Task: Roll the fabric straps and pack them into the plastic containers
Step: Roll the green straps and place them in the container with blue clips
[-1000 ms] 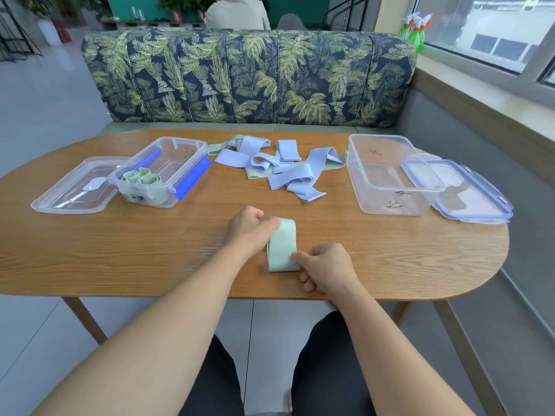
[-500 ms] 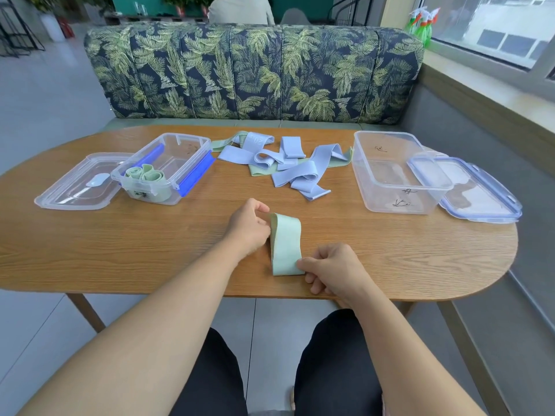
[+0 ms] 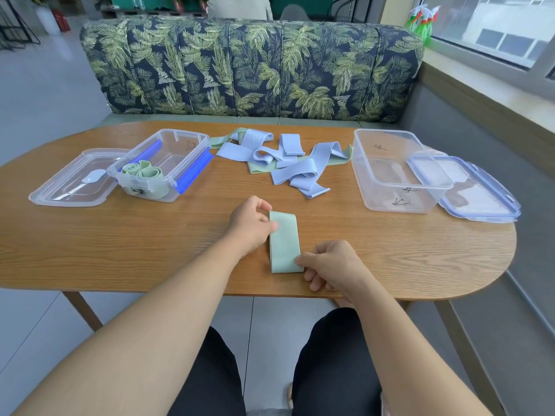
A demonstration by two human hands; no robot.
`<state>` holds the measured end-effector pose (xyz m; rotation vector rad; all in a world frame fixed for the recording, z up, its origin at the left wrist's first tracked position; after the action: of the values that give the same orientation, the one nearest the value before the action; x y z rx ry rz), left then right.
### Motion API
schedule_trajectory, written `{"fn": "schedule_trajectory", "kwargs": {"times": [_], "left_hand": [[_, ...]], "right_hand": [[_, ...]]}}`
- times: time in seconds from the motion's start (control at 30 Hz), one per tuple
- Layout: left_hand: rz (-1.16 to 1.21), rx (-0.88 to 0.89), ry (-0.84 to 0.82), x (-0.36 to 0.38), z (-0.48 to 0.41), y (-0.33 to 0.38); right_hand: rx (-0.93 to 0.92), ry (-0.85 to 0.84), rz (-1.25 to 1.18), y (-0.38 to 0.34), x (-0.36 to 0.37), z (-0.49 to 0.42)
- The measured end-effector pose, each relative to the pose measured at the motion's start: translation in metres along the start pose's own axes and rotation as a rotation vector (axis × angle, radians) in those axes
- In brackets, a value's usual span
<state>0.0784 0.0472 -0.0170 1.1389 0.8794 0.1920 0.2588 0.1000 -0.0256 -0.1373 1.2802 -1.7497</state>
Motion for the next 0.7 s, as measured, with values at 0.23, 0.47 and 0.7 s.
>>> {"fn": "schedule_trajectory", "kwargs": {"times": [0.23,0.47,0.7], "left_hand": [[-0.015,0.098,-0.037,0.007,-0.002,-0.003],[-0.419,0.168,0.077,0.006,-0.001,-0.002],[-0.403,0.4,0.096,0.009,0.009,0.012]], "right_hand": [[0.084,-0.006,0.032,-0.006,-0.002,-0.01],[0.075,0.056,0.074,-0.006,-0.004,-0.017],[0.03,0.155,0.133,-0.006,-0.003,-0.021]]}}
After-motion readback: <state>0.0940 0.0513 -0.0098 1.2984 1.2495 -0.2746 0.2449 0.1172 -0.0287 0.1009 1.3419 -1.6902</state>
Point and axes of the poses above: each hand's wrist, its own z-axis away from the middle knuckle, its own x-axis out of the palm, y = z × x, the point moved 8 cm from there along -z, towards the middle knuckle, and after that the axes turned 1 degree about -y, right-handed, at the moved point
